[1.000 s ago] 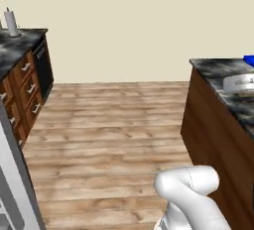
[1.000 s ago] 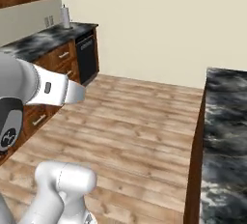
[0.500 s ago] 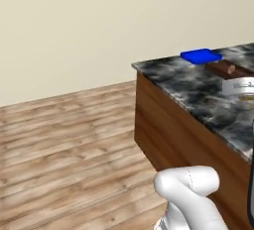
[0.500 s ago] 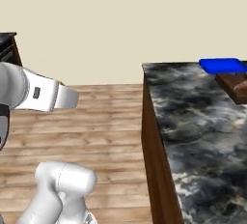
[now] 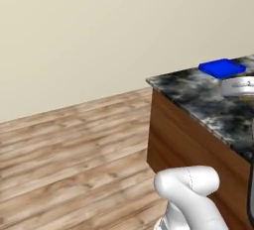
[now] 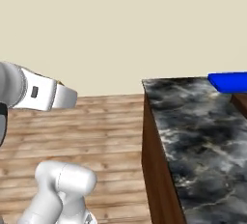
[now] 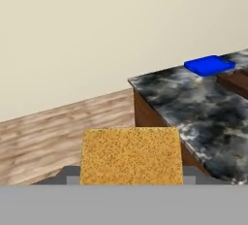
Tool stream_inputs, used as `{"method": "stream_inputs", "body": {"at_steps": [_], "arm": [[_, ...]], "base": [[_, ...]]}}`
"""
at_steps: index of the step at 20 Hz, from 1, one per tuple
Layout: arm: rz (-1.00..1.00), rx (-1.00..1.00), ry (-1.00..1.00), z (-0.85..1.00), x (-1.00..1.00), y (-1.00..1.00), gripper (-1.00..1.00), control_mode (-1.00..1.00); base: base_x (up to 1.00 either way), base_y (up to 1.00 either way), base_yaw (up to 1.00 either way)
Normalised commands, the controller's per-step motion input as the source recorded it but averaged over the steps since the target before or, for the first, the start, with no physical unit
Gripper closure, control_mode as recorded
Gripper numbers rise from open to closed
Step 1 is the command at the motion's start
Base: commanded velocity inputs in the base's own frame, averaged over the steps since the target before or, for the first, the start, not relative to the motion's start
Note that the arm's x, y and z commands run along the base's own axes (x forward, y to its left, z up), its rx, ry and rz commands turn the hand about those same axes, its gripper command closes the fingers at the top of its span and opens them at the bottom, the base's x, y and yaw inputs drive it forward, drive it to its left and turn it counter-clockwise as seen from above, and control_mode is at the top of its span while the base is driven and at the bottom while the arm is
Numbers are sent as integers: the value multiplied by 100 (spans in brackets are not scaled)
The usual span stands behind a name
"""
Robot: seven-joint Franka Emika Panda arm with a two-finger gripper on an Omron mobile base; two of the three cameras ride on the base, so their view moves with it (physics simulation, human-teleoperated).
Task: Take the cake and donut from the fridge and place them on the empty tray on the dining counter.
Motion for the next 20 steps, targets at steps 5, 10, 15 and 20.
{"method": "stream_inputs", "body": {"at_steps": [5, 10, 15, 20], "arm": [[0, 0, 0, 0, 0, 0, 100, 100], [0, 0, 0, 0, 0, 0, 100, 100], [0, 0, 0, 0, 0, 0, 100, 100], [0, 0, 0, 0, 0, 0, 100, 100]], "base": [[100, 61, -12], [100, 72, -16], [100, 88, -32], [100, 87, -70]]}}
